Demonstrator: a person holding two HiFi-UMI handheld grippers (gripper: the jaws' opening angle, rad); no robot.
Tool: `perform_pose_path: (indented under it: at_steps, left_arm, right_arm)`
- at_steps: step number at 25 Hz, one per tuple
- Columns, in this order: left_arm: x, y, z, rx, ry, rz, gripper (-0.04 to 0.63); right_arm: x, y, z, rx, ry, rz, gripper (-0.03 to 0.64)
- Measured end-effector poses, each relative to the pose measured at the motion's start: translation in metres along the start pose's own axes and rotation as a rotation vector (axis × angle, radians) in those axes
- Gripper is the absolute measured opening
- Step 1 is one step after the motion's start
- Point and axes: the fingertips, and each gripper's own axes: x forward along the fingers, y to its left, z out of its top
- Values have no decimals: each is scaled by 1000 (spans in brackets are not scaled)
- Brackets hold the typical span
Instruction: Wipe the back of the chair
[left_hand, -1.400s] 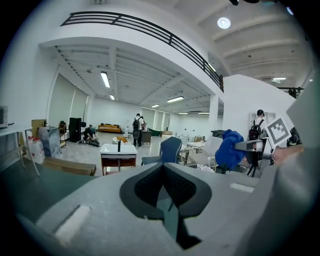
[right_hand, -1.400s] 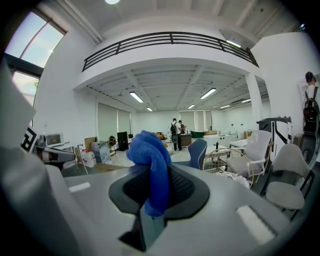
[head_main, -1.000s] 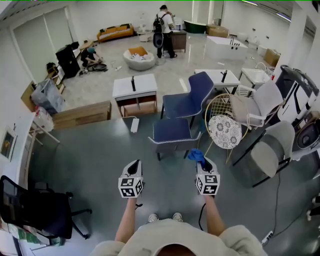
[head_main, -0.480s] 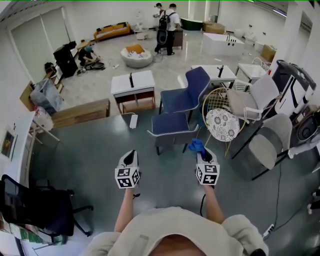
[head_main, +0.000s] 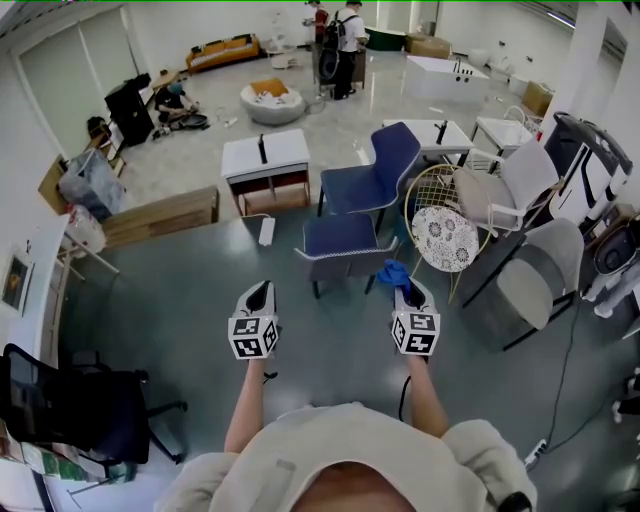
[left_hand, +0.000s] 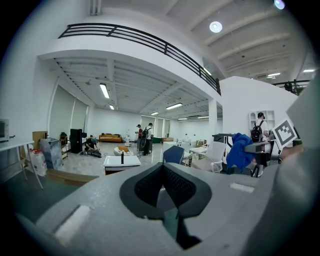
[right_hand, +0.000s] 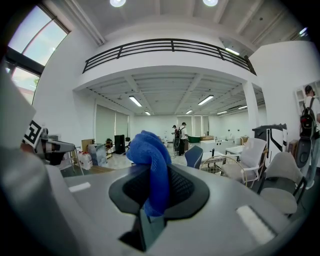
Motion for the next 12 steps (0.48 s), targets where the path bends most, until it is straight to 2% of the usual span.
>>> perform_pose_path:
  at_steps: [12]
  left_arm:
    - [5, -10, 1, -2, 12, -34, 2]
  right_arm:
    - [-3, 4, -2, 1, 16, 7, 64]
